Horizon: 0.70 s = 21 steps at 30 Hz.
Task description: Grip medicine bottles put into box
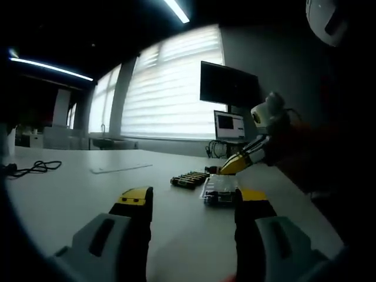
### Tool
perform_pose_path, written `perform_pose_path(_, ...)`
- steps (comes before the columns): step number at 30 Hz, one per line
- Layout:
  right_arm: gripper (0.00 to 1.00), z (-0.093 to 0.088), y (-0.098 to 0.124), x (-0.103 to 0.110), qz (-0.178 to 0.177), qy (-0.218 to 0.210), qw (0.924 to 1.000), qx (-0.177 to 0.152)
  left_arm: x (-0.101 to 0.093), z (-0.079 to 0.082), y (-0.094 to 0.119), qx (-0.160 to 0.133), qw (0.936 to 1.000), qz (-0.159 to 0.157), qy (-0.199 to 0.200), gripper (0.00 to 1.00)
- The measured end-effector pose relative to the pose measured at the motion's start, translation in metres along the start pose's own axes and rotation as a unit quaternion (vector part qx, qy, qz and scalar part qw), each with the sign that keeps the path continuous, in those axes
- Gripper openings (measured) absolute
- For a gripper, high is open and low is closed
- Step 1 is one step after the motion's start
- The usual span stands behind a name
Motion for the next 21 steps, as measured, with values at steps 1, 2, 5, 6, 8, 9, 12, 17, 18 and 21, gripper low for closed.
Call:
perform_pose_path(1,0.07,-0.003,0.000,0.002,0.003,0.000,1.0000,0.004,0.000,0.000,0.000,0.000,1.0000,0.000,0.000,0.49)
perform_pose_path(2,0.07,-0.006,0.000,0.003,0.005,0.001,0.9999,0.010,0.000,0.000,0.000,0.000,1.0000,0.000,0.000,0.49)
perform_pose_path(5,0.07,-0.012,-0.002,0.004,0.000,0.014,0.9998,0.017,0.000,0.000,0.000,0.001,1.0000,0.002,-0.001,0.49)
perform_pose_path(6,0.07,-0.015,-0.004,0.003,0.000,0.014,0.9997,0.019,0.001,0.000,0.000,0.001,1.0000,0.002,-0.001,0.49)
perform_pose_path(8,0.07,-0.020,-0.006,0.003,0.003,0.011,0.9996,0.025,0.001,0.000,0.000,0.001,1.0000,0.002,-0.001,0.49)
perform_pose_path(9,0.07,-0.022,-0.007,0.003,0.003,0.011,0.9995,0.028,0.001,0.000,0.000,0.001,1.0000,0.002,-0.001,0.49)
perform_pose_path(12,0.07,-0.027,-0.008,0.003,0.002,0.015,0.9993,0.034,0.000,-0.001,0.000,0.002,1.0000,0.002,-0.003,0.49)
perform_pose_path(17,0.07,-0.027,-0.009,0.001,0.001,0.009,0.9995,0.030,0.001,0.000,0.001,0.001,1.0000,0.004,-0.002,0.49)
perform_pose_path(18,0.07,-0.027,-0.011,0.002,0.002,0.011,0.9995,0.031,0.001,0.000,0.001,0.001,1.0000,0.004,-0.002,0.49)
perform_pose_path(21,0.07,-0.029,-0.014,0.003,0.006,0.010,0.9994,0.033,0.001,-0.001,0.001,0.002,1.0000,0.004,-0.003,0.49)
Point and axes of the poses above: the point that each gripper's makers call its tool centre point, and the gripper's own axes: y roughly backward along the fingers, x roughly to its left, z roughly out of its top, the point moved 1 cm from there along y, roughly backward along the fingers, and after that the axes turned 3 degrees about -z, right-handed, at the moved point
